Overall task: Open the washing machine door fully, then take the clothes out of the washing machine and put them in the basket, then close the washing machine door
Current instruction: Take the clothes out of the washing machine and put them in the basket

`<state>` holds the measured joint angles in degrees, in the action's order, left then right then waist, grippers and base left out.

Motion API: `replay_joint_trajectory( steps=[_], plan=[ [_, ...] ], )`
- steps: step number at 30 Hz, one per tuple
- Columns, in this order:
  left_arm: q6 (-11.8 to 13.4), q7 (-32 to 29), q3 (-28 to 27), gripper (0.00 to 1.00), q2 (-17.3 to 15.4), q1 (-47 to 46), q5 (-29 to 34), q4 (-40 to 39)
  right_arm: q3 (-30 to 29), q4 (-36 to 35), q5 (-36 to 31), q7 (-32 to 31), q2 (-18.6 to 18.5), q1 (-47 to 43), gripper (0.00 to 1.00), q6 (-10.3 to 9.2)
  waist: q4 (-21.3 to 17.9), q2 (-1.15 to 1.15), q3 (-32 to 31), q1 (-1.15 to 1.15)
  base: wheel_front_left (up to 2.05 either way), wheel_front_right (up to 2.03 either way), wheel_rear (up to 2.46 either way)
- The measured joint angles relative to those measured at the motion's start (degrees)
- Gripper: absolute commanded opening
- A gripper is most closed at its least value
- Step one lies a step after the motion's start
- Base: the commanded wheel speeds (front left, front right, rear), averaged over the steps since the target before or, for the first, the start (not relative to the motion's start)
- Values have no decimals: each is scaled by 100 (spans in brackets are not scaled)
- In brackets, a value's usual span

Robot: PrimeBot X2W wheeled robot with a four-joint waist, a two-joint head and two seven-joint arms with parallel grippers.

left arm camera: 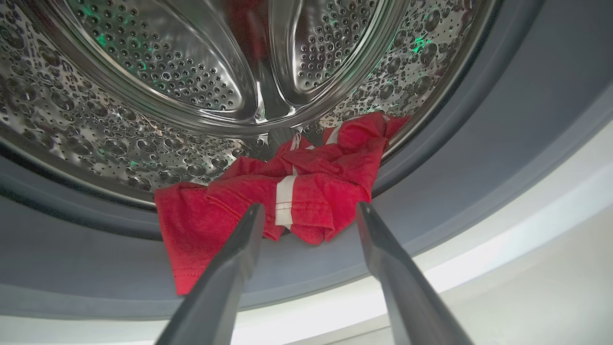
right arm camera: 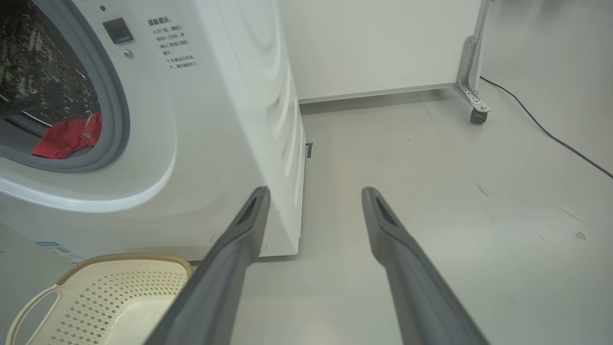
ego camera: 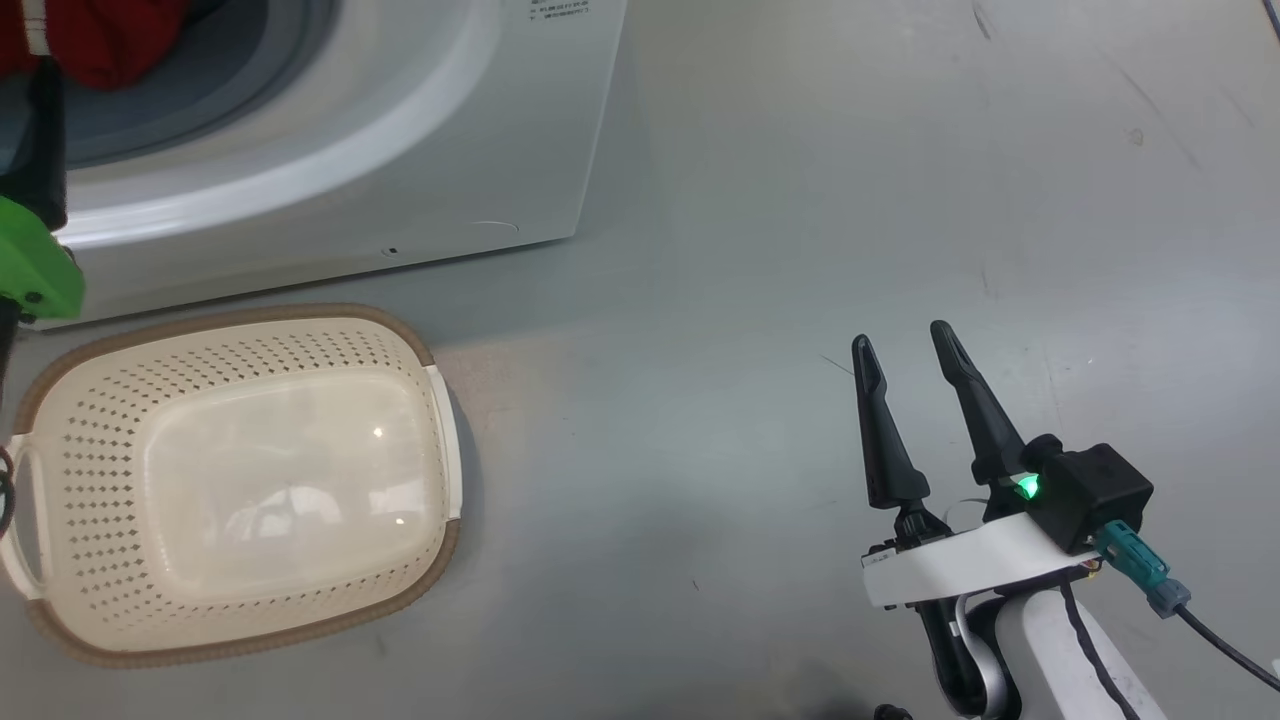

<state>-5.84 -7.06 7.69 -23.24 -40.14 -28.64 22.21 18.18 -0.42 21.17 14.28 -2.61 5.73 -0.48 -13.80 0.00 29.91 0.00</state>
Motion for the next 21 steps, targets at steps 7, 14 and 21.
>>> replay_joint_trajectory(
  steps=[7,14,21],
  plan=[
    [8,-302,29,100,-96,-546,90,378,180,-51,62,0,1,153,100,-75,-240,0,215,0,0,0,0],
    [70,-555,3,100,-116,-979,86,730,370,-81,163,0,0,268,100,-121,-448,0,374,0,0,0,0],
    [249,-808,-12,100,-283,-1251,209,1167,506,-119,269,0,1,355,100,-179,-633,0,505,0,0,0,0]
  ],
)
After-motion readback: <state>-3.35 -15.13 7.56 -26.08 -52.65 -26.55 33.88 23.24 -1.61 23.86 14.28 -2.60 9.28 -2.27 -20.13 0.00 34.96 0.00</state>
